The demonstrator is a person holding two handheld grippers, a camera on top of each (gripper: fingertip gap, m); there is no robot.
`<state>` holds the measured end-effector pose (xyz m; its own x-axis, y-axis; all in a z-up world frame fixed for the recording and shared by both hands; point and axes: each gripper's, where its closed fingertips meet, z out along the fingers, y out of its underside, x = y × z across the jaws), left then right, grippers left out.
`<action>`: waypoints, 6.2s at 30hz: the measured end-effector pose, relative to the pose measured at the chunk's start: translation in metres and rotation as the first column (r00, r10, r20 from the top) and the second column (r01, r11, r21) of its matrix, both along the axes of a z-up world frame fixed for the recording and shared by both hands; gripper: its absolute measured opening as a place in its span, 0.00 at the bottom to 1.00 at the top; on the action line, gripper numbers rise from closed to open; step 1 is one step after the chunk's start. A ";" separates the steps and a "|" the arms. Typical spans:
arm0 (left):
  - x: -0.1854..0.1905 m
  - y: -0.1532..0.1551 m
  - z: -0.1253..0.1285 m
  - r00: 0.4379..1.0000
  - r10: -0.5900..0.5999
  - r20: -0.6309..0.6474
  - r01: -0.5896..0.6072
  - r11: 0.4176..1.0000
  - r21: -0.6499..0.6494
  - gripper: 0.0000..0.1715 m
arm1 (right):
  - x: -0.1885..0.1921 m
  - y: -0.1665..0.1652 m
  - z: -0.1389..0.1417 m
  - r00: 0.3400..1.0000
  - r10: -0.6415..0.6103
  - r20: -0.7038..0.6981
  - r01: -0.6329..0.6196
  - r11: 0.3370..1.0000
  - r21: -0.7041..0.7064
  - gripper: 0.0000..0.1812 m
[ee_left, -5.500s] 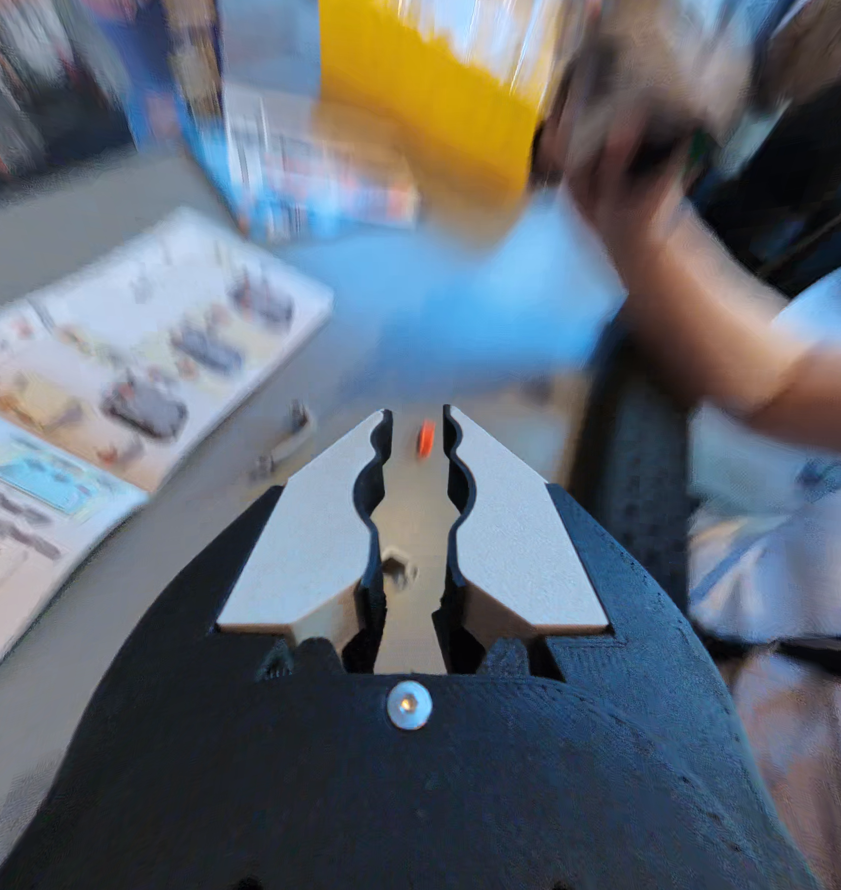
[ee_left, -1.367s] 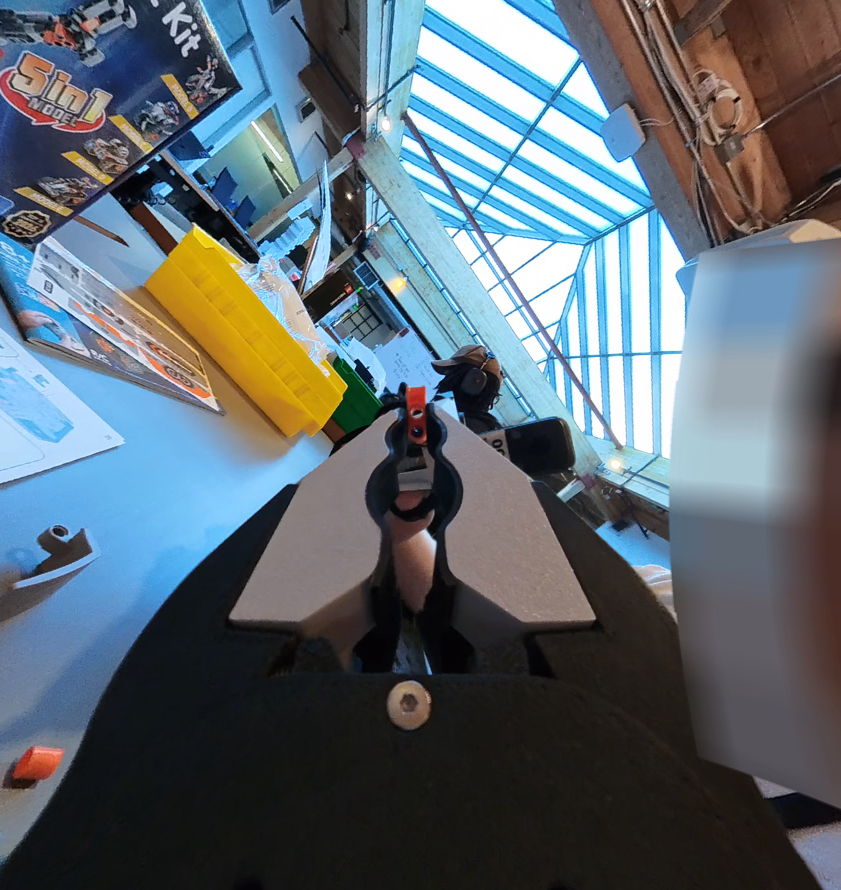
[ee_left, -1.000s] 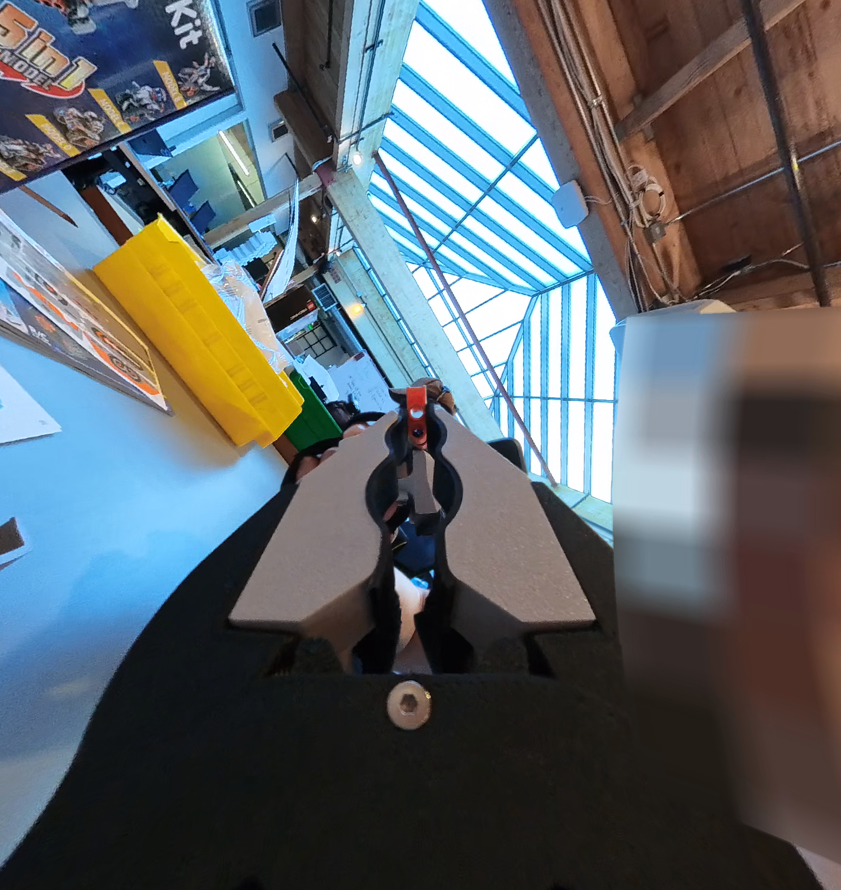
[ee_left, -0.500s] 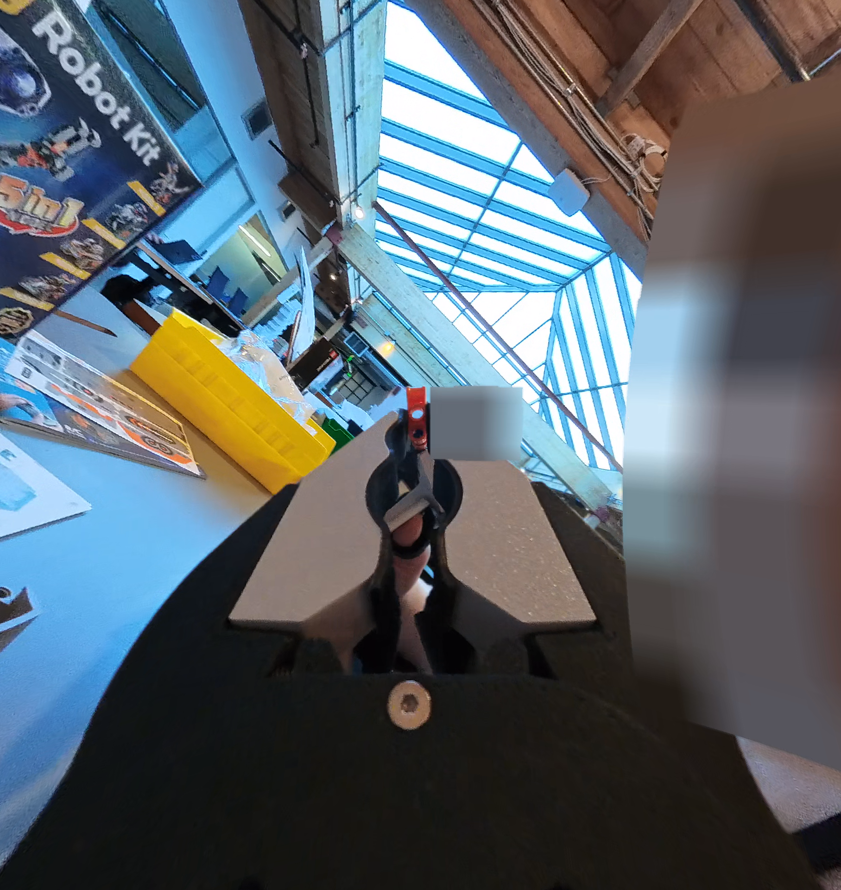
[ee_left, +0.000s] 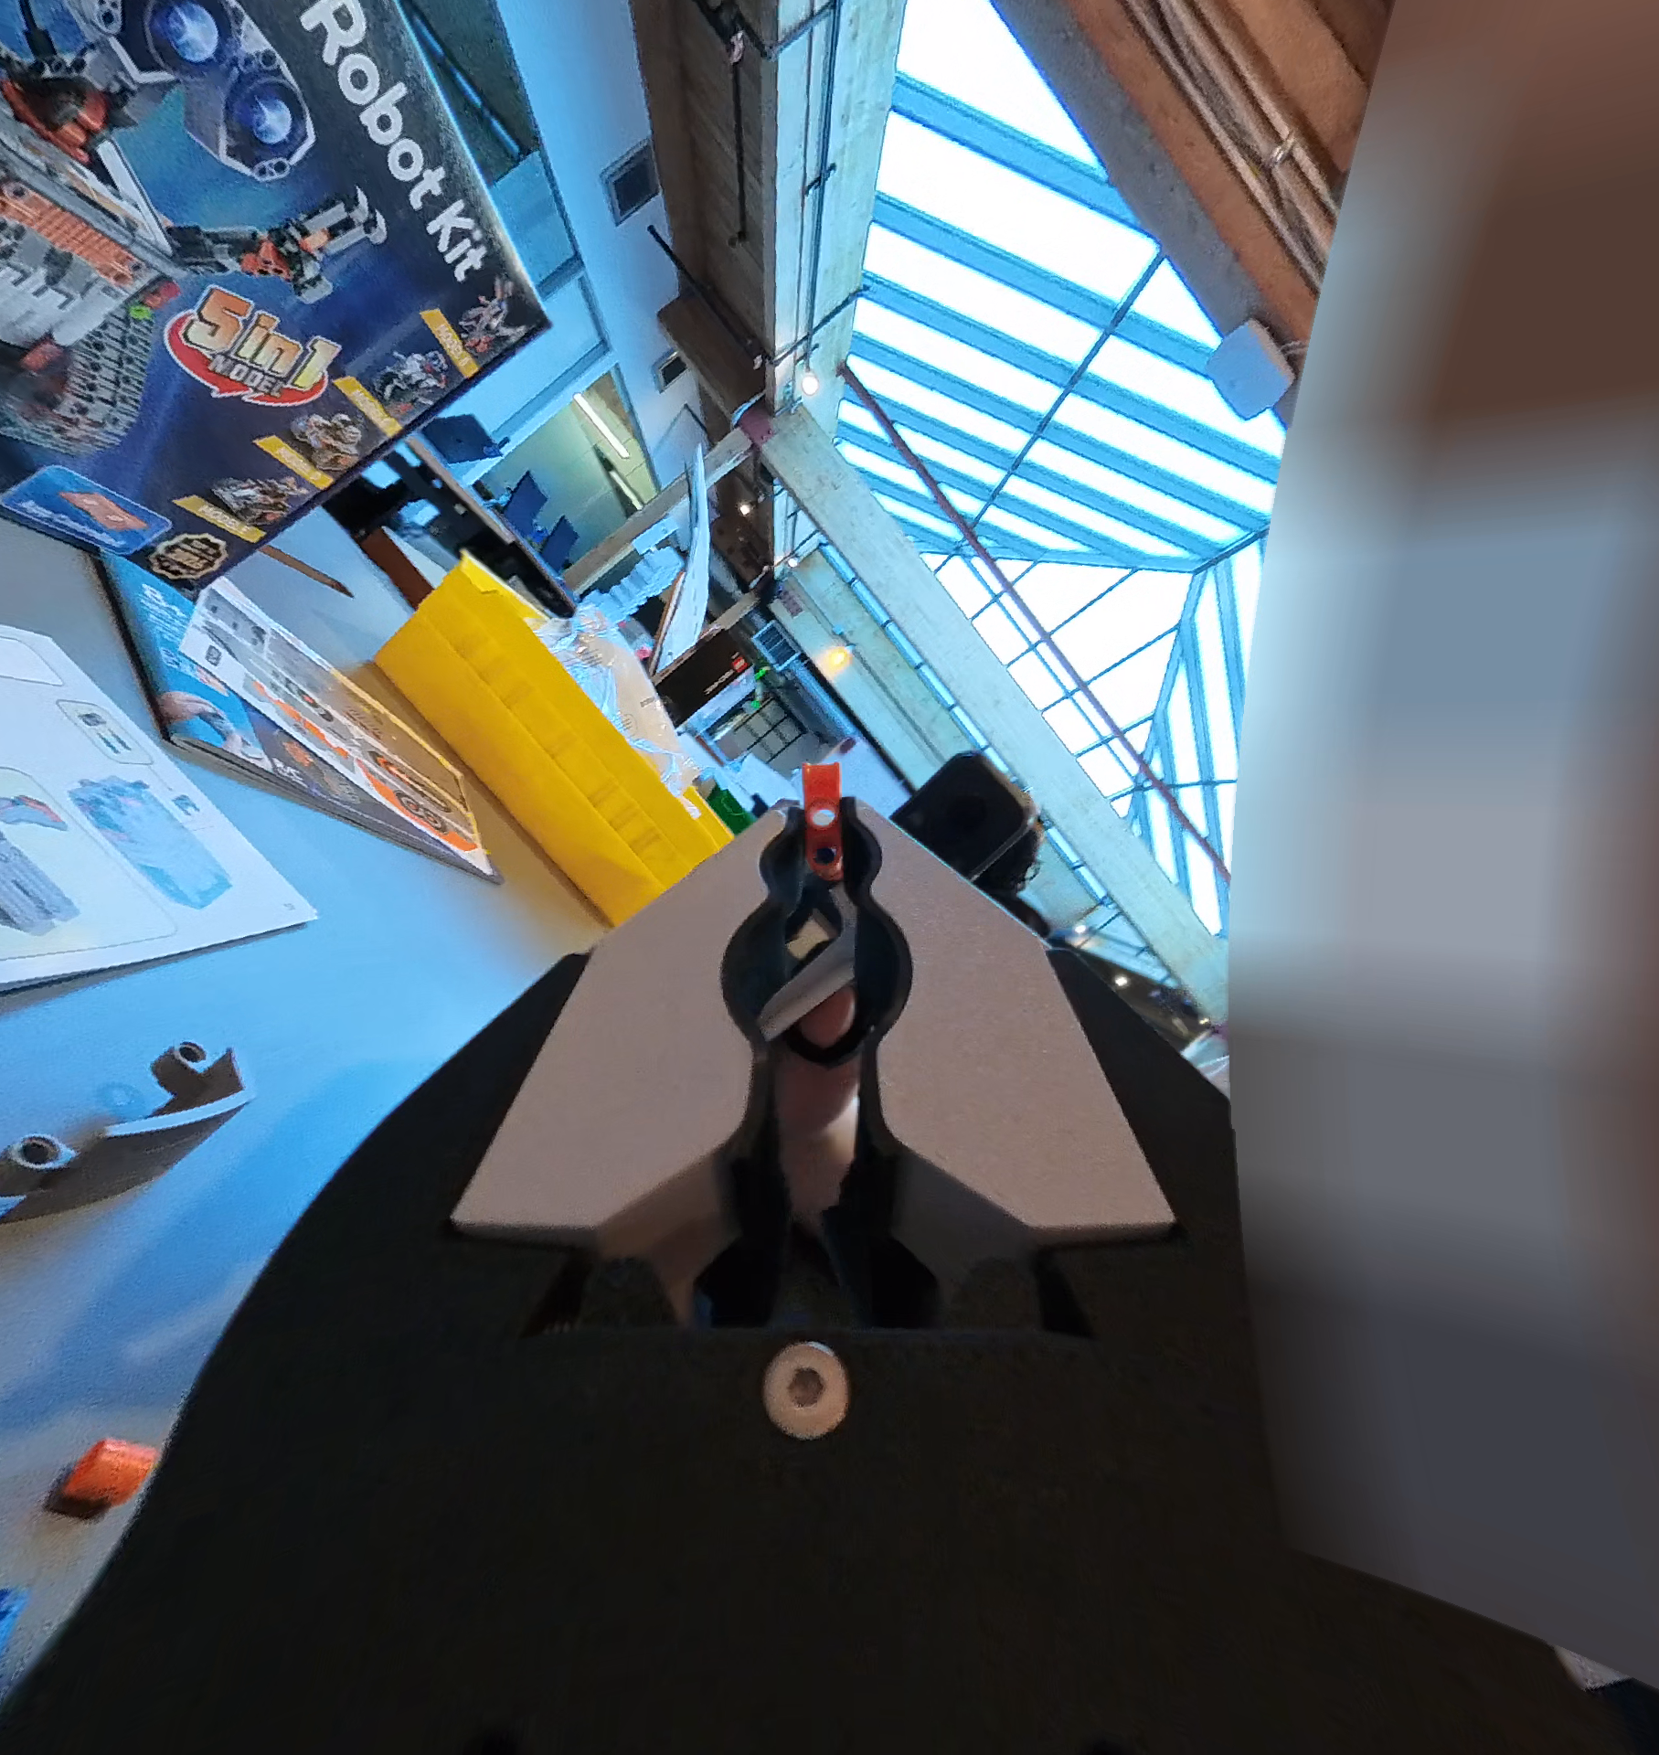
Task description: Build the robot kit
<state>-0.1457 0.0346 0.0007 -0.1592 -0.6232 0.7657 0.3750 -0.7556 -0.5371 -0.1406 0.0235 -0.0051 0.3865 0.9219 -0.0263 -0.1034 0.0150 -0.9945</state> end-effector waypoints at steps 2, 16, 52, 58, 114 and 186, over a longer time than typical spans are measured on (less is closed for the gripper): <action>0.001 -0.001 -0.002 0.998 0.018 -0.064 -0.016 0.999 0.039 0.03 | 0.001 -0.002 0.000 0.999 0.011 0.037 -0.012 1.000 0.017 0.01; 0.017 -0.027 -0.161 0.140 0.095 -0.986 0.479 0.865 0.151 0.03 | 0.083 0.021 -0.007 0.947 -0.099 0.304 0.064 0.990 0.124 0.02; 0.013 -0.034 -0.167 -0.098 0.031 -0.995 0.498 0.867 -0.022 0.05 | 0.099 0.019 0.008 0.954 -0.129 0.270 0.088 0.984 0.157 0.02; 0.013 -0.033 -0.167 -0.105 0.025 -0.994 0.492 0.870 -0.030 0.05 | 0.098 0.018 0.007 0.953 -0.126 0.274 0.085 0.984 0.156 0.02; 0.011 -0.033 -0.167 -0.109 -0.039 -0.993 0.448 0.890 -0.084 0.03 | 0.097 0.019 -0.001 0.943 -0.121 0.312 0.075 0.985 0.155 0.02; -0.057 0.073 0.160 0.951 0.178 -0.252 -0.057 0.904 0.423 0.03 | 0.114 0.076 -0.041 0.962 -0.188 0.198 0.187 0.982 0.027 0.02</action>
